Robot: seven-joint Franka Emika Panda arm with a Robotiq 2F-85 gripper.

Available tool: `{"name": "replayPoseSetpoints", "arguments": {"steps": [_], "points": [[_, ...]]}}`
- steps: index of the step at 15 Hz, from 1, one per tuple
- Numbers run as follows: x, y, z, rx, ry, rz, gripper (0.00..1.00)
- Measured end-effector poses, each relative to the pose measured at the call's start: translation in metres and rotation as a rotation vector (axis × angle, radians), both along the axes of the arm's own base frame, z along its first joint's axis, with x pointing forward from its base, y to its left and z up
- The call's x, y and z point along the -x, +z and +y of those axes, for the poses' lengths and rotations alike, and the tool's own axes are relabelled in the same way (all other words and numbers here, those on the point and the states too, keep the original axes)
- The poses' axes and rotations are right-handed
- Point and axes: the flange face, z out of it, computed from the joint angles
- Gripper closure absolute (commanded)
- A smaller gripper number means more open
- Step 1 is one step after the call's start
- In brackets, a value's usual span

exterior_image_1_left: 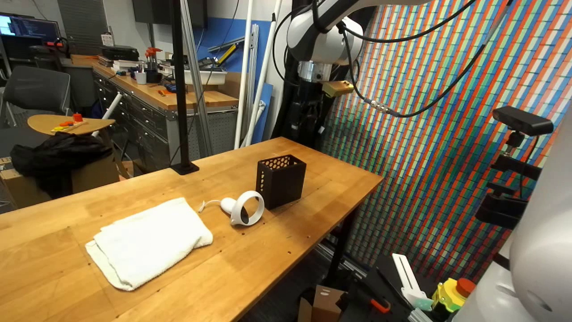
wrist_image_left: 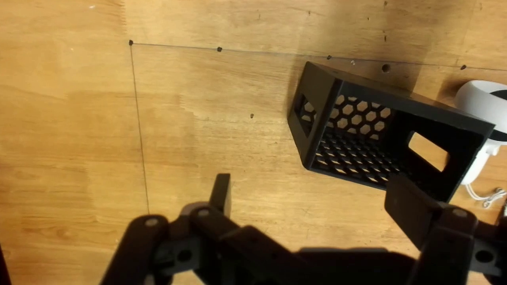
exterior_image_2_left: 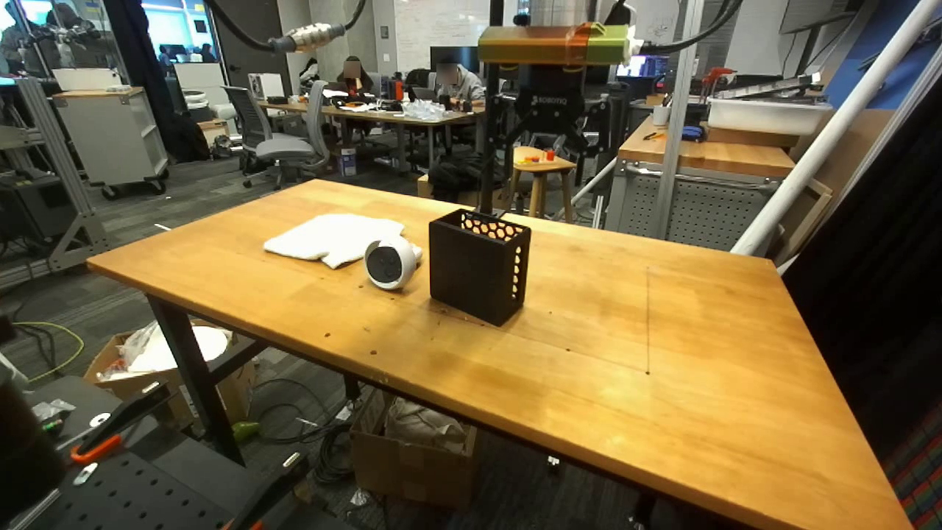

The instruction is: Put the towel inside the black box

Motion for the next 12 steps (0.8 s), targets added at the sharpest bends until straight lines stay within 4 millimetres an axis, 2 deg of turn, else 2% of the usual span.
{"name": "replayPoseSetpoints", "arguments": {"steps": [7,12], "points": [[-0.012,-0.052,0.003,-0.016,-0.039,0.037,0.00],[-0.012,-0.067,0.003,-0.039,-0.062,0.045,0.00]]}}
